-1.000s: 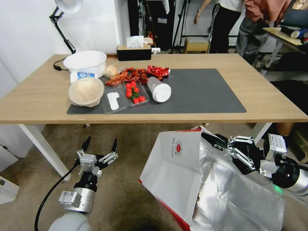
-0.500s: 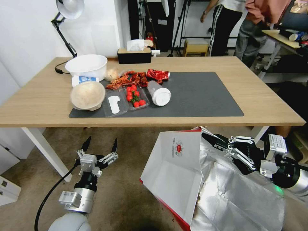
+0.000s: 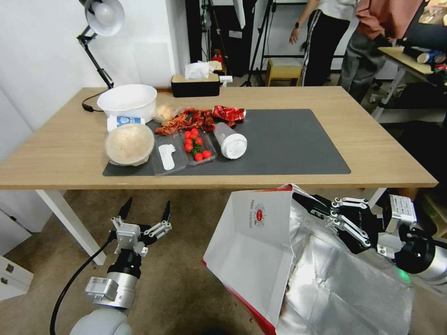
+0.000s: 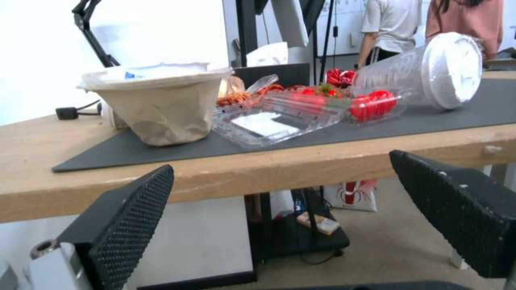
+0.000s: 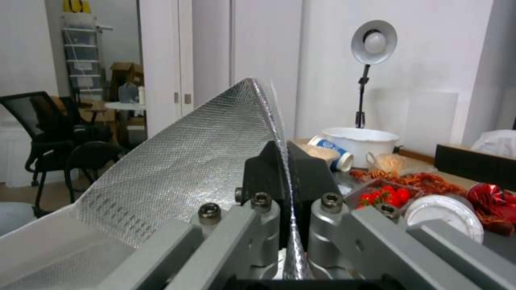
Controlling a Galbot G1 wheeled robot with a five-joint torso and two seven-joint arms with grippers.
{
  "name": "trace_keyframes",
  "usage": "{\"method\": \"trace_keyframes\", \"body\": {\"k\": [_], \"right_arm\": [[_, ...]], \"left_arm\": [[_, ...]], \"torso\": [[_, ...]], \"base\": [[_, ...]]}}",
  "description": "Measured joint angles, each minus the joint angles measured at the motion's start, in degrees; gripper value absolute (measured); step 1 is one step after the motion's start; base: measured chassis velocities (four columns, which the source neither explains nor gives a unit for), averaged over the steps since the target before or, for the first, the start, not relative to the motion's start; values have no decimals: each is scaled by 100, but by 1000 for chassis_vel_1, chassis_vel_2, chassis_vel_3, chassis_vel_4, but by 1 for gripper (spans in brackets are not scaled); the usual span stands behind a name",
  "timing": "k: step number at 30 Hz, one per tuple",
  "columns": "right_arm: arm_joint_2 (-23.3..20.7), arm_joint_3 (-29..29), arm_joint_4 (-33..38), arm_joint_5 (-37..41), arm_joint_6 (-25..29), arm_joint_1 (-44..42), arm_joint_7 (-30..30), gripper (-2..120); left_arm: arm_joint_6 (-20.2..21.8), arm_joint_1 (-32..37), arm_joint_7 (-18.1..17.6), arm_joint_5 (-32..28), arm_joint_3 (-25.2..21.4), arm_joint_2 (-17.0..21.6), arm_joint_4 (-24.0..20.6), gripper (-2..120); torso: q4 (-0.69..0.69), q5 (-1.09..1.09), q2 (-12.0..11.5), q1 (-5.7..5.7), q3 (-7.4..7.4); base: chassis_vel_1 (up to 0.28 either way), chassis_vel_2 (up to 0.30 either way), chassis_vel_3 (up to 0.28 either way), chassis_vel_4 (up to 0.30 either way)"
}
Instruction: Pick up the food delivery bag from the floor and place it on the table.
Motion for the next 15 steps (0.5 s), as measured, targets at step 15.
{"method": "trace_keyframes", "body": {"k": [15], "right_arm": [[9,-9,-5,-4,9,0,-3,0]], "left_arm": [[25,18,-12,26,3,-18,-12,100]], "torso": [[0,0,374,160,213]], "base": [[0,0,0,0]]}}
